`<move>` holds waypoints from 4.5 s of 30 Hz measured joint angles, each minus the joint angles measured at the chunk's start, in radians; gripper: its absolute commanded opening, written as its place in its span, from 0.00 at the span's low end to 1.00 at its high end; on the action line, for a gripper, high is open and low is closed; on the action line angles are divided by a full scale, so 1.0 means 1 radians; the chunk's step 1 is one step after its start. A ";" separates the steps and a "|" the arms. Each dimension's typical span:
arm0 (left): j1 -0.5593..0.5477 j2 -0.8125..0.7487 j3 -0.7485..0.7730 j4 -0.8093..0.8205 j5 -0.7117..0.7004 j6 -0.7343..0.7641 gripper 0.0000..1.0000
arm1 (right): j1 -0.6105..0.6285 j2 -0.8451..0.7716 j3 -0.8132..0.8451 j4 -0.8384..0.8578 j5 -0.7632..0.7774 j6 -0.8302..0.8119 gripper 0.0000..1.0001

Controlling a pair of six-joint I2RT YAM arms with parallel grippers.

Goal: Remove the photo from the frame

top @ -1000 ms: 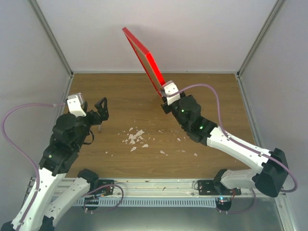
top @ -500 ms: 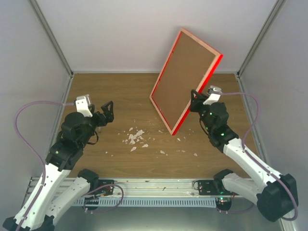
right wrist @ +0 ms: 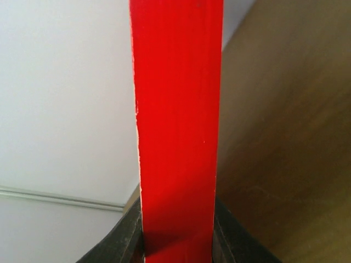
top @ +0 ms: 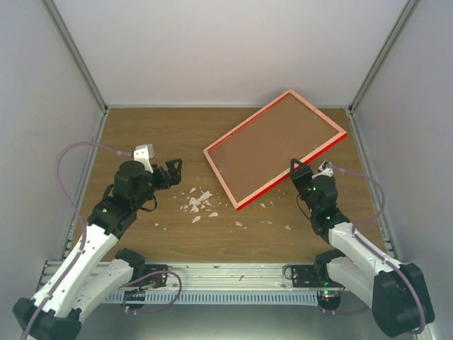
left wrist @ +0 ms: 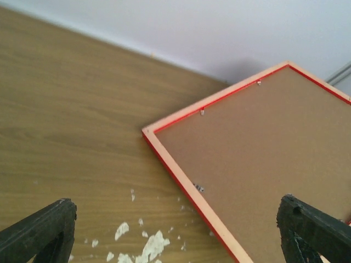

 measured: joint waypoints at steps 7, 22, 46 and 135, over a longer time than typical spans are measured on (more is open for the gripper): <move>0.000 0.066 -0.120 0.062 0.118 -0.085 0.99 | 0.000 0.016 -0.135 0.075 -0.007 0.225 0.01; 0.000 0.273 -0.305 0.359 0.420 -0.309 0.99 | 0.039 0.148 -0.204 0.206 -0.033 0.406 0.18; 0.000 0.432 -0.396 0.553 0.525 -0.404 0.99 | 0.138 0.219 -0.177 -0.011 -0.087 0.362 0.92; 0.094 0.722 -0.050 0.032 0.120 0.010 0.99 | -0.256 0.418 0.130 -0.465 -0.698 -0.768 1.00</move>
